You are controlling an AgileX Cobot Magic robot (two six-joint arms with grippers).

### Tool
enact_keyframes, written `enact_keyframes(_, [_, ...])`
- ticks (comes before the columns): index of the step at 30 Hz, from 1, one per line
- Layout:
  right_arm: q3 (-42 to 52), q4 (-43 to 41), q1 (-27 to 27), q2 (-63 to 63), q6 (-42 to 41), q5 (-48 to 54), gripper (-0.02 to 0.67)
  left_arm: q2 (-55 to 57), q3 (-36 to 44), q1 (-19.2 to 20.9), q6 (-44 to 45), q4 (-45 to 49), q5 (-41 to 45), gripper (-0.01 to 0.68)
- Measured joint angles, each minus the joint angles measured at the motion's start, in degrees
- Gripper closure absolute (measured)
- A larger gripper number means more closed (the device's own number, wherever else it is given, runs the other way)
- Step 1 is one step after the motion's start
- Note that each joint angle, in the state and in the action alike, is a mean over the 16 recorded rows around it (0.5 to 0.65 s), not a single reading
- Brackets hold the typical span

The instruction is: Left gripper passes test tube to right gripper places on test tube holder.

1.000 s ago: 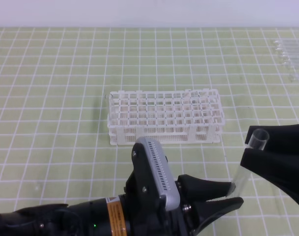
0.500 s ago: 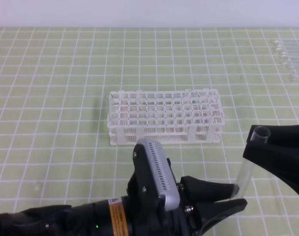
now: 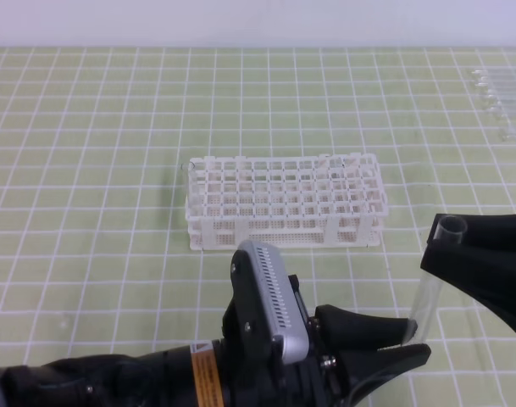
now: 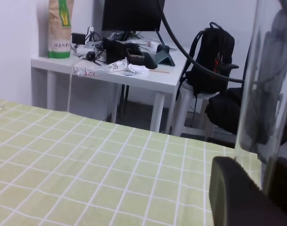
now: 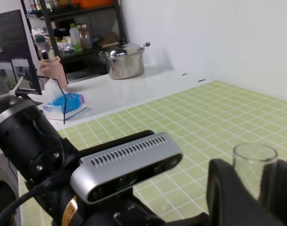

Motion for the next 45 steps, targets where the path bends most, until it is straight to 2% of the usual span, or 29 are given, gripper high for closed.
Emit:
enact_keyframes(6, [0.0, -0.2, 0.0, 0.0, 0.0, 0.0, 0.532, 0.0, 0.0, 0.0, 0.0, -0.7, 0.0, 0.632])
enact_keyframes(9, [0.0, -0.4, 0.0, 0.0, 0.1, 0.0, 0.532, 0.0, 0.0, 0.0, 0.0, -1.1, 0.1, 0.592])
enact_keyframes(20, [0.0, -1.9, -0.1, 0.0, 0.2, 0.4, 0.537, 0.1, 0.0, -0.1, -0.1, -2.0, 1.6, 0.371])
enact_keyframes(25, [0.0, -2.2, 0.0, 0.0, -0.2, -0.2, 0.539, -0.2, 0.0, -0.1, -0.1, -2.2, 2.8, 0.308])
enact_keyframes(30, [0.0, -1.8, 0.0, 0.0, -1.5, -1.5, 0.539, -1.1, 0.0, 0.1, -0.2, -2.4, 6.2, 0.299])
enact_keyframes(34, [-0.1, -0.9, 0.0, 0.0, -2.5, -3.2, 0.540, -3.3, 0.0, 0.5, -0.2, -2.5, 12.1, 0.299])
enact_keyframes(39, [-0.1, 0.6, 0.0, 0.0, -3.7, -5.3, 0.540, -8.6, 0.1, 1.1, -0.2, -2.6, 25.2, 0.315])
enact_keyframes(45, [-0.1, 2.6, 0.0, 0.0, -5.0, -7.6, 0.540, -18.5, 0.1, 1.6, -1.3, -2.7, 45.6, 0.420])
